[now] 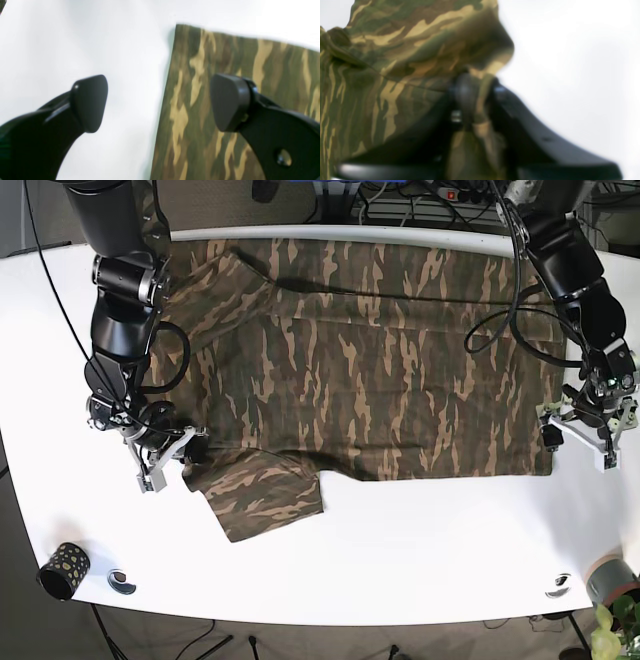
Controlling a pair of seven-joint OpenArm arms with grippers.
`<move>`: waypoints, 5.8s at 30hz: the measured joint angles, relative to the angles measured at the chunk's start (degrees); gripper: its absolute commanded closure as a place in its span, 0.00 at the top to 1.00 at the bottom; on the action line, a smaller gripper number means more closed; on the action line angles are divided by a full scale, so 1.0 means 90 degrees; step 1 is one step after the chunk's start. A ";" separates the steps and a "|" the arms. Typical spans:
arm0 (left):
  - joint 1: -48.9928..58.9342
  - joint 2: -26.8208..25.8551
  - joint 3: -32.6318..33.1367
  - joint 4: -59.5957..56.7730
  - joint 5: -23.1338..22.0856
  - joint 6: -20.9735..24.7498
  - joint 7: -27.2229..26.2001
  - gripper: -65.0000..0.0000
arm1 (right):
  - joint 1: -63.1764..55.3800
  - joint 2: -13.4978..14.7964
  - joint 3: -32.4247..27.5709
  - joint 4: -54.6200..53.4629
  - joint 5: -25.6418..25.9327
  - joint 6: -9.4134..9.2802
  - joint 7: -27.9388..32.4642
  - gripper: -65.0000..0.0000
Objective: Fold the T-shirt properly
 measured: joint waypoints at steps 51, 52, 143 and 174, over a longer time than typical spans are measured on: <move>-0.1605 -0.0328 0.0544 -0.4036 -0.0041 -0.0663 -0.1688 0.00 | -0.0119 -0.0053 -0.0024 0.0906 -0.0124 0.0002 -0.0612 0.01; -0.1520 -0.0316 0.0532 -0.3857 -0.0075 -0.0663 -0.1705 0.00 | -0.0138 -0.0053 -0.0024 0.1035 -0.0112 0.0002 -0.0692 0.01; 0.3288 0.0420 0.0882 0.2550 -0.0119 -0.1661 0.0219 0.80 | -0.1938 -0.0532 0.1132 0.4886 0.1613 0.0019 -0.4235 0.90; 0.3247 0.0406 0.0724 0.2356 -0.0216 -0.1664 0.0092 0.80 | -0.1479 -0.0423 -0.0070 0.2742 0.1885 0.0049 -0.2667 0.64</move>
